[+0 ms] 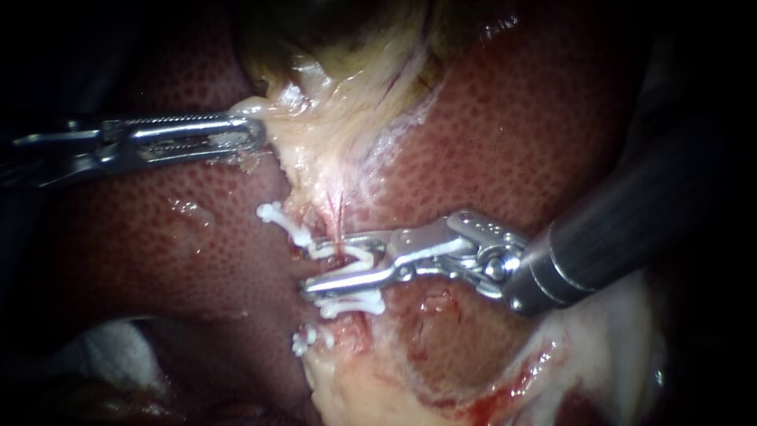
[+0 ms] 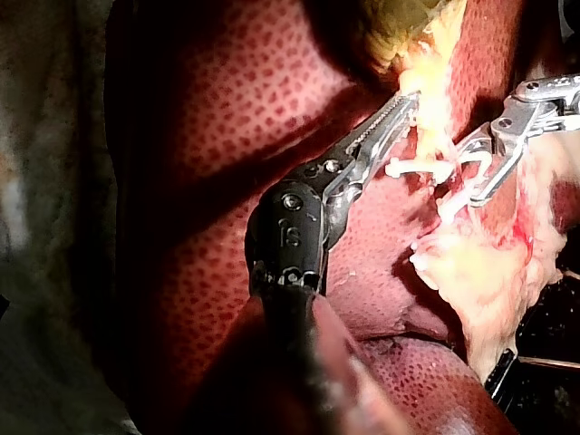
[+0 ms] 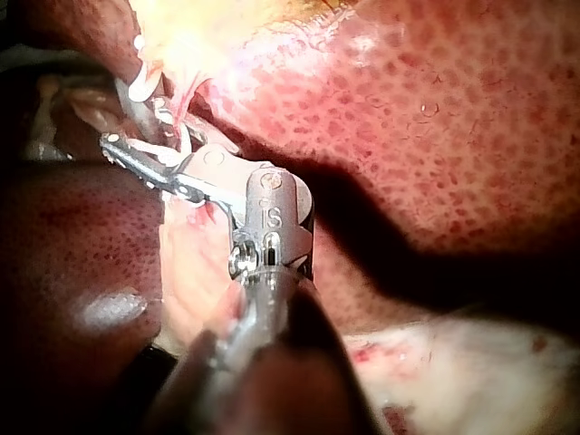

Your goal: Clipping third clip right tube

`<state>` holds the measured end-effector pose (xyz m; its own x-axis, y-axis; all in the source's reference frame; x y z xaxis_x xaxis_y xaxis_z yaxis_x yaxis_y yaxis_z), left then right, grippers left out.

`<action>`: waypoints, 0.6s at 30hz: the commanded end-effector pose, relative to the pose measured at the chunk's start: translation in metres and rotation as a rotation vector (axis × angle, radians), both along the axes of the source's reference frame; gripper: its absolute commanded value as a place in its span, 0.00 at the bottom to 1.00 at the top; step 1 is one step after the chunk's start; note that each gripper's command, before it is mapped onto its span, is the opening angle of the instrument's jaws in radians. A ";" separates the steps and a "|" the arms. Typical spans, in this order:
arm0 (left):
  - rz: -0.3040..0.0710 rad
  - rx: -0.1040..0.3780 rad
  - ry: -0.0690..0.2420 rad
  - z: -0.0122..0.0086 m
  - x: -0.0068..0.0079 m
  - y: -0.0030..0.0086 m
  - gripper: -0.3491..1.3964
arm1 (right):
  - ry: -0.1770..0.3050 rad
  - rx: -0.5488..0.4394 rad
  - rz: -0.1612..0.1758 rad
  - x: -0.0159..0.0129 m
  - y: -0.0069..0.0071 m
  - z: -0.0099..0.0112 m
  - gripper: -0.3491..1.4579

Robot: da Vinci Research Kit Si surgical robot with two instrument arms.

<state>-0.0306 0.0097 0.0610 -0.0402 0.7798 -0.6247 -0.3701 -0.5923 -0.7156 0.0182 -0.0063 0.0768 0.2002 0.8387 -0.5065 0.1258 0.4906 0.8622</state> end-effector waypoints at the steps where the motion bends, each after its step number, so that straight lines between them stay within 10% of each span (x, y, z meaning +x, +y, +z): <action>1: 0.000 0.000 0.000 0.0000 0.0000 0.0000 0.00 | -0.002 -0.001 0.002 -0.0001 0.0001 0.0002 0.23; 12: 0.000 0.000 0.000 0.0001 0.0000 0.0000 0.00 | -0.012 0.070 -0.004 -0.0006 0.0014 0.0014 0.00; 18: 0.000 0.000 0.000 0.0001 0.0000 0.0000 0.00 | 0.022 0.211 -0.106 -0.0009 0.0027 0.0022 0.00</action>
<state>-0.0306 0.0097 0.0611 -0.0402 0.7800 -0.6245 -0.3702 -0.5922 -0.7157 0.0172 -0.0033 0.0791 0.2872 0.8995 -0.3292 0.1914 0.2829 0.9399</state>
